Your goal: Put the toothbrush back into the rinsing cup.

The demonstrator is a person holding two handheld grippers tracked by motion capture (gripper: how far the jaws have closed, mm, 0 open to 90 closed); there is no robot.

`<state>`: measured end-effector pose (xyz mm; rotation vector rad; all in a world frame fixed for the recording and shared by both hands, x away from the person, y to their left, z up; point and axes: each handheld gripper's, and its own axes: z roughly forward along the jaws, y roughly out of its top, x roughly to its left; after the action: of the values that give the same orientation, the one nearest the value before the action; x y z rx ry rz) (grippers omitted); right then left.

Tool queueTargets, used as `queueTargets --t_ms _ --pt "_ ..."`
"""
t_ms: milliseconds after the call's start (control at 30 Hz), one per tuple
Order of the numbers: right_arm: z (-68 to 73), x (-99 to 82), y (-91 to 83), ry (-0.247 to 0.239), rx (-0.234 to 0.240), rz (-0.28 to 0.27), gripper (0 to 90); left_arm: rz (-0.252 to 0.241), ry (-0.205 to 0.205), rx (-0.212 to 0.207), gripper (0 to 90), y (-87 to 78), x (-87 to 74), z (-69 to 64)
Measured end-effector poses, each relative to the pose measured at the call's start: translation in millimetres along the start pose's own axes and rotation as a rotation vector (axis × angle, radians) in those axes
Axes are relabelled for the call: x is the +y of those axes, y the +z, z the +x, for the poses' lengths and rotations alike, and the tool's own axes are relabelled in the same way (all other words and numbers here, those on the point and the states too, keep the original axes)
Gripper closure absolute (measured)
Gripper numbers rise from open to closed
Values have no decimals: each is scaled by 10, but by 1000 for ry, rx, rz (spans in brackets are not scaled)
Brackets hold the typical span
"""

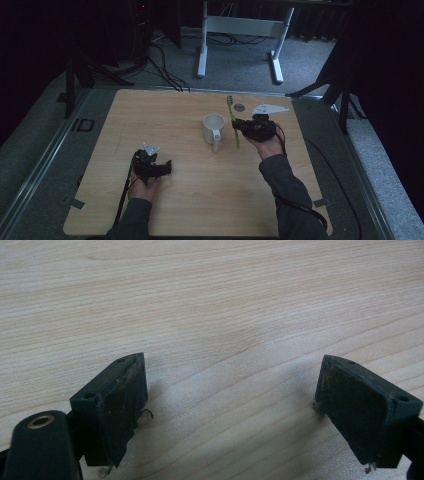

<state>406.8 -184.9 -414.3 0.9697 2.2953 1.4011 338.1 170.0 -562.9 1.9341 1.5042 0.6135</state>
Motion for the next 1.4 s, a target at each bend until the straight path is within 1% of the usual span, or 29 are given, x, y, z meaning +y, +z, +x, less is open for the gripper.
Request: queueTargets --t_ms 333,733,933,1167,1400 --pt "25 37 0 -4 7 -51 823 -1 -1 0 140 1 0 0" --pt "47 71 33 17 7 -109 823 -2 -2 0 140 2 -1 -1" --pt "64 90 34 31 3 -149 823 -1 -1 0 140 1 0 -1" --pt "85 116 58 33 7 -168 823 -2 -2 0 140 2 0 -2" --pt "83 120 84 55 -6 -194 823 -1 0 0 140 1 0 0"
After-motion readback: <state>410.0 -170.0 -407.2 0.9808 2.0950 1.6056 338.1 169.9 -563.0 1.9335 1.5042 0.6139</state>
